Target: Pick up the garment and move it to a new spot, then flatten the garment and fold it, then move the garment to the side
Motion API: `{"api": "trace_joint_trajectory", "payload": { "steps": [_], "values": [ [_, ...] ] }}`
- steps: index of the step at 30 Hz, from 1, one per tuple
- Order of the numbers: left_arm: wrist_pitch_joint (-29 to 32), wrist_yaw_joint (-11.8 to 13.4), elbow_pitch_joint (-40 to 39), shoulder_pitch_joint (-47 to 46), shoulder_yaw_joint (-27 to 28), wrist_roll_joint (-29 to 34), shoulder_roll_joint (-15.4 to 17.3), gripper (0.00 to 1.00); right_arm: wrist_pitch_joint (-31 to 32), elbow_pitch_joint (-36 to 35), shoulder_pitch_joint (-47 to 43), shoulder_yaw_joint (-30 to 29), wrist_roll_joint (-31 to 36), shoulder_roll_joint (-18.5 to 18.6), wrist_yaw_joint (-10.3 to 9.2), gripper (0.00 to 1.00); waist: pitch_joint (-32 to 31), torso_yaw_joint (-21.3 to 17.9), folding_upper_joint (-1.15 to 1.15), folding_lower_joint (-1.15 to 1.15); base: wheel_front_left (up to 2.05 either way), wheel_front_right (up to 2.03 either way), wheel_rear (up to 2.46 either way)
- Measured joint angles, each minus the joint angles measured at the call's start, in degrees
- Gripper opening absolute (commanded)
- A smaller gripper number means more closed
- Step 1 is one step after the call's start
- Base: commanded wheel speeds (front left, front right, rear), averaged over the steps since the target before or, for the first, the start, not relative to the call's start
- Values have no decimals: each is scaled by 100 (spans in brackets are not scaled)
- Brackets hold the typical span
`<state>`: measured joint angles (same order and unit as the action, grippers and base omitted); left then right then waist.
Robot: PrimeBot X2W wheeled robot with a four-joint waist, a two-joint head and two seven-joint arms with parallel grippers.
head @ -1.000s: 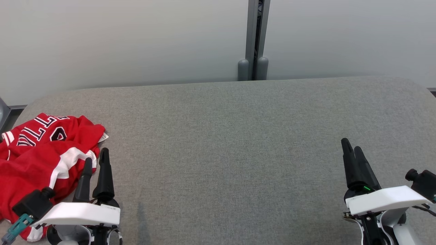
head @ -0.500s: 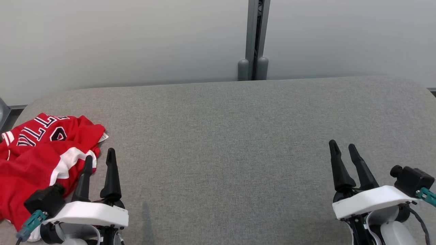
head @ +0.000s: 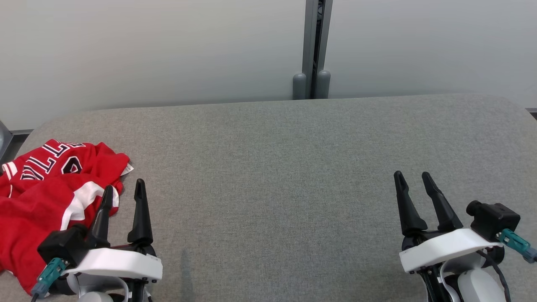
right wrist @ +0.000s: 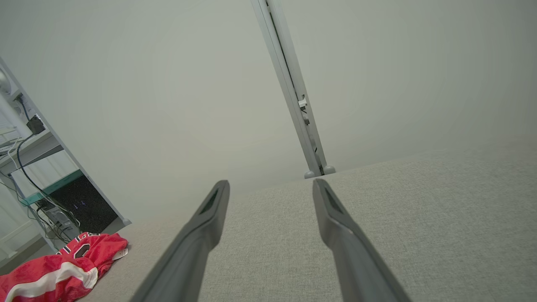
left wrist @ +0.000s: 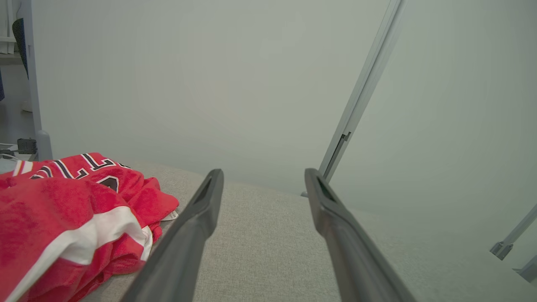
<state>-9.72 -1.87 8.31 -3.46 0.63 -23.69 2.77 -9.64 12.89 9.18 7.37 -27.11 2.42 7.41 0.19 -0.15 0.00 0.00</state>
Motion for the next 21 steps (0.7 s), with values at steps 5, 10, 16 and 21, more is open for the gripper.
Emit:
{"api": "trace_joint_trajectory", "payload": {
  "steps": [5, 10, 16, 21],
  "values": [
    [-79, -4, -53, -1, -11, 210, 0, 100, -68, -16, 32, 52, 270, 3, 0, 100, 4, 3, 0, 0, 0, 0, 0],
    [-142, -8, -82, -1, -18, 467, -1, 100, -142, -35, 65, 100, 506, 5, 0, 100, 7, 4, 0, 0, 0, 0, 0],
    [-213, 0, -80, -1, -46, 786, -1, 100, -205, -35, 87, 160, 794, 8, 0, 100, 7, 1, 0, 0, 0, 0, 0],
    [-267, 15, -71, -1, -55, 1017, -1, 100, -260, -34, 99, 197, 1042, 9, 0, 100, 8, -3, 0, 0, 0, 0, 0]
  ]
}}
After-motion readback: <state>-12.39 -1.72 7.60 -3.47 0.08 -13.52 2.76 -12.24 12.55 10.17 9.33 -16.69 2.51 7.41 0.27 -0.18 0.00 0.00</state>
